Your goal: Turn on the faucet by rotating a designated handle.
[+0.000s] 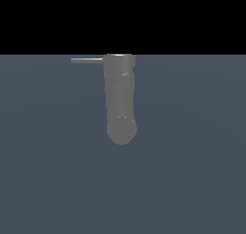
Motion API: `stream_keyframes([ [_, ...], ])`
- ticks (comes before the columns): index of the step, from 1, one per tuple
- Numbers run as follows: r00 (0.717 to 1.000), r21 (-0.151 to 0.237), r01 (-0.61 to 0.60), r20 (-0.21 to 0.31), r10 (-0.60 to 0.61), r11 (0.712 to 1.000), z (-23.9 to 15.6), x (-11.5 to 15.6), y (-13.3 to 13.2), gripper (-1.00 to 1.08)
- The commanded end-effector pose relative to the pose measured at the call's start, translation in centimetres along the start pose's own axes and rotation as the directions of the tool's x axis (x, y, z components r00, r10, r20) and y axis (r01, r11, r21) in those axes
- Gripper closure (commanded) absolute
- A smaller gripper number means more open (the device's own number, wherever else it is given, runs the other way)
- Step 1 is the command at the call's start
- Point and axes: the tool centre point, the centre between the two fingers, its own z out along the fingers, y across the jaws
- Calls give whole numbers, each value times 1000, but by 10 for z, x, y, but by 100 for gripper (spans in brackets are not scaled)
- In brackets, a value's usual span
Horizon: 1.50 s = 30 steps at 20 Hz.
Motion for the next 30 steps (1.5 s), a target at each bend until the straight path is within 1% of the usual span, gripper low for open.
stream_keyframes([
  [1, 1000, 0, 0, 0, 0, 1000, 0, 0, 0, 108],
  [4, 1000, 7, 1, -10, -1, 1000, -3, 2, 0, 108],
  [8, 999, 31, 4, -42, -2, 999, -11, 7, 0, 108],
  [10, 999, 37, 5, -50, -3, 999, -14, 8, 0, 108],
  [14, 999, 36, 3, -47, -1, 999, -13, 8, 0, 108],
  [20, 999, 46, -26, -44, 28, 999, -12, 15, -1, 108],
  [26, 995, 66, -91, -34, 93, 994, -8, 31, -4, 108],
  [30, 987, 83, -155, -21, 157, 984, -3, 46, -7, 108],
])
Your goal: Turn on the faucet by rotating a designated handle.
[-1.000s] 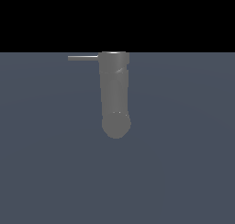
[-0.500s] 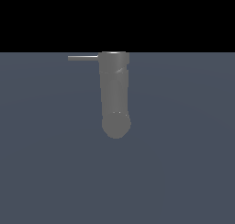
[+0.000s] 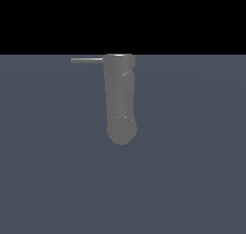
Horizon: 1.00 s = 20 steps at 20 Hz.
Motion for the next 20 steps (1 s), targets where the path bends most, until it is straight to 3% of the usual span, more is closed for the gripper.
stream_keyframes([
  [1, 999, 9, -45, 6, 45, 999, 4, 10, -3, 108],
  [10, 968, 33, -251, 39, 250, 967, 26, 53, -19, 108],
  [20, 877, 23, -478, 73, 475, 878, 60, 100, -38, 108],
])
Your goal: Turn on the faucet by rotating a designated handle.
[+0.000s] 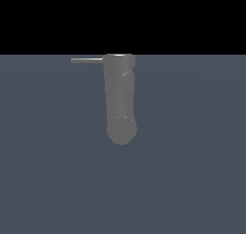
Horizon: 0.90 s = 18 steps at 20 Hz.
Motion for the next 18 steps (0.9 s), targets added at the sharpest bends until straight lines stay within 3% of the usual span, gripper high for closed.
stream_keyframes([
  [1, 998, -1, -63, 5, 63, 998, 9, 9, -9, 108],
  [9, 966, -16, -260, 8, 260, 966, 41, 34, -38, 108],
  [18, 884, -37, -467, -15, 467, 883, 82, 59, -70, 108],
])
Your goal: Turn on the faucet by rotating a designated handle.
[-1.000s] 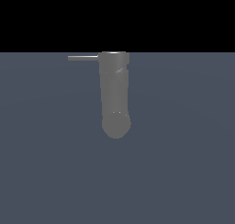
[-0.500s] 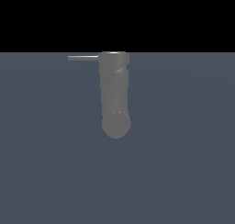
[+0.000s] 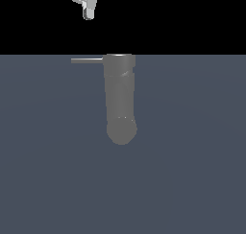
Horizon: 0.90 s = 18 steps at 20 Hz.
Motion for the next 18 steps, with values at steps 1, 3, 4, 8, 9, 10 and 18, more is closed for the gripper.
stream_keyframes([
  [1, 998, -5, -63, -8, 63, 998, 12, 2, -11, 108],
  [3, 994, -9, -112, -16, 112, 994, 21, 4, -20, 108],
  [4, 990, -10, -136, -21, 136, 991, 26, 4, -24, 108],
  [8, 972, -13, -232, -43, 231, 973, 45, 7, -40, 108],
  [9, 966, -13, -255, -49, 254, 967, 50, 7, -44, 108],
  [10, 959, -13, -278, -55, 277, 960, 55, 8, -48, 108],
  [18, 899, 1, -427, -104, 425, 904, 88, 10, -73, 108],
])
